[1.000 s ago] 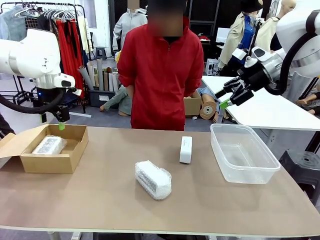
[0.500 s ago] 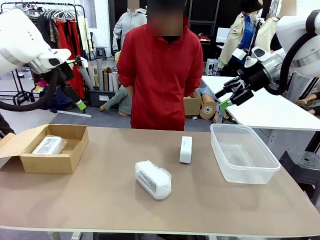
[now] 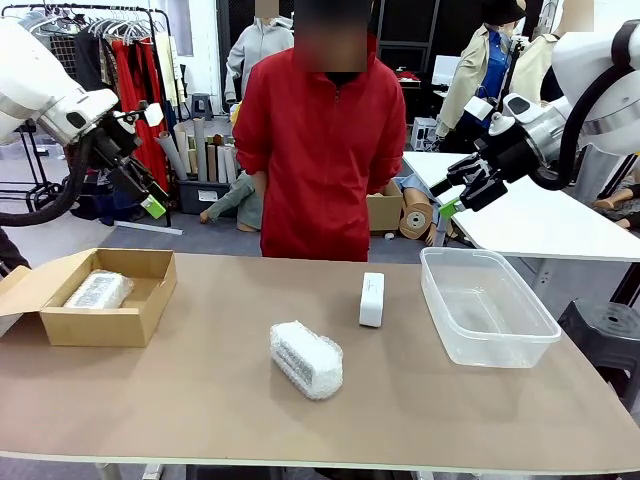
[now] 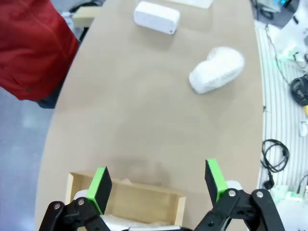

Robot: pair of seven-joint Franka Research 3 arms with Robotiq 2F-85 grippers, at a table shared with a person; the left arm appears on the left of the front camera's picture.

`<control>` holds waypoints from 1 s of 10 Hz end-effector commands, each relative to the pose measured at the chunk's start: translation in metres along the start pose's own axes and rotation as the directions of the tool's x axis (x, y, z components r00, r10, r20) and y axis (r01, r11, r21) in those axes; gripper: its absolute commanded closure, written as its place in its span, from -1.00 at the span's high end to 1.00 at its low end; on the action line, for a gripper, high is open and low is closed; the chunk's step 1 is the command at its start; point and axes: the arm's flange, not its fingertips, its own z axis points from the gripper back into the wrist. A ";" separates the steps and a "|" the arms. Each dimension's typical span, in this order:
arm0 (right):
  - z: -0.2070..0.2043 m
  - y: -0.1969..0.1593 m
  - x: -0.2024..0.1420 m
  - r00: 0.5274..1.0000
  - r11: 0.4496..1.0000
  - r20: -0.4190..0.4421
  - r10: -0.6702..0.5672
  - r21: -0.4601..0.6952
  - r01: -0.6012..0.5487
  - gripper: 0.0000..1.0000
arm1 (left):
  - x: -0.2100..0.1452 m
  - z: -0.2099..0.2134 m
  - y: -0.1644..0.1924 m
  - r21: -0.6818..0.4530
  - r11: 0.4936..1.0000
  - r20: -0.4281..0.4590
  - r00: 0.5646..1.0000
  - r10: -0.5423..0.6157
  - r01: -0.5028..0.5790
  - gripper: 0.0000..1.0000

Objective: Separate and place wrapped and unwrapped clocks.
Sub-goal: Pick up the Digital clock indicated by the person.

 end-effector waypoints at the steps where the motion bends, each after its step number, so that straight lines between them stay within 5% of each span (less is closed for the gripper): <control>1: 0.001 0.000 0.001 1.000 1.000 -0.002 0.005 -0.001 -0.005 1.00 | 0.004 -0.004 0.000 0.007 1.000 0.003 1.000 0.023 -0.023 1.00; 3: 0.001 0.000 0.001 1.000 1.000 -0.002 0.005 -0.001 -0.005 1.00 | 0.001 -0.001 0.000 0.000 1.000 0.000 1.000 0.003 -0.003 1.00; 5: 0.001 0.000 0.001 1.000 1.000 -0.002 0.005 -0.001 -0.005 1.00 | -0.006 -0.010 0.004 -0.037 0.981 0.076 0.980 -0.185 0.188 1.00; 7: 0.001 0.000 0.001 1.000 1.000 -0.002 0.005 -0.001 -0.005 1.00 | -0.015 -0.015 0.017 -0.143 0.941 0.183 0.943 -0.278 0.305 1.00; 10: 0.001 0.000 0.001 1.000 1.000 -0.002 0.005 -0.001 -0.005 1.00 | -0.021 -0.007 0.026 -0.129 0.913 0.368 0.874 -0.319 0.387 1.00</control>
